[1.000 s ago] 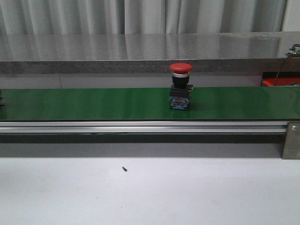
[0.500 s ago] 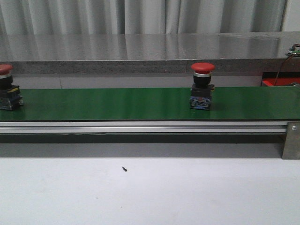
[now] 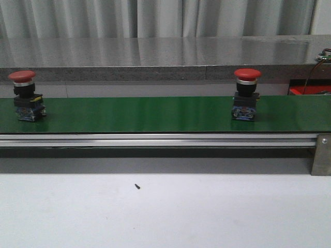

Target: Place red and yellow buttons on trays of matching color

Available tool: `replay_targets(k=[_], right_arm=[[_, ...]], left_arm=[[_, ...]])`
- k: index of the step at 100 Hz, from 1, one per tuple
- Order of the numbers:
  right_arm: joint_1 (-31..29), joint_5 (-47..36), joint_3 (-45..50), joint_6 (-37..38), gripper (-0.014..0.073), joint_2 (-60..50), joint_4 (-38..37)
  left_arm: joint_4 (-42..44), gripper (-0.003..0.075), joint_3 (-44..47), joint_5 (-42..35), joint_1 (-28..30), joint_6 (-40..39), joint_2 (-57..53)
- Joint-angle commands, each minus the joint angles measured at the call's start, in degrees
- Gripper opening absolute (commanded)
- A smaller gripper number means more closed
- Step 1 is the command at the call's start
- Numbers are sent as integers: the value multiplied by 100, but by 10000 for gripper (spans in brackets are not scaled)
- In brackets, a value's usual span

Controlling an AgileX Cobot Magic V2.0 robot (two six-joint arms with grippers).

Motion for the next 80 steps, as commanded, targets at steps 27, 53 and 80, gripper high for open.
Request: replay_targets(k=[27, 53, 80], right_arm=[[7, 555, -901, -56, 615, 1106, 109], [7, 1037, -1973, -363, 592, 2722, 109], [198, 1305, -2716, -546, 592, 3872, 109]], left_arm=[[-167, -19, -153, -431, -36, 2, 13], [-167, -19, -153, -431, -36, 2, 13], [-167, -20, -153, -431, -36, 2, 13]])
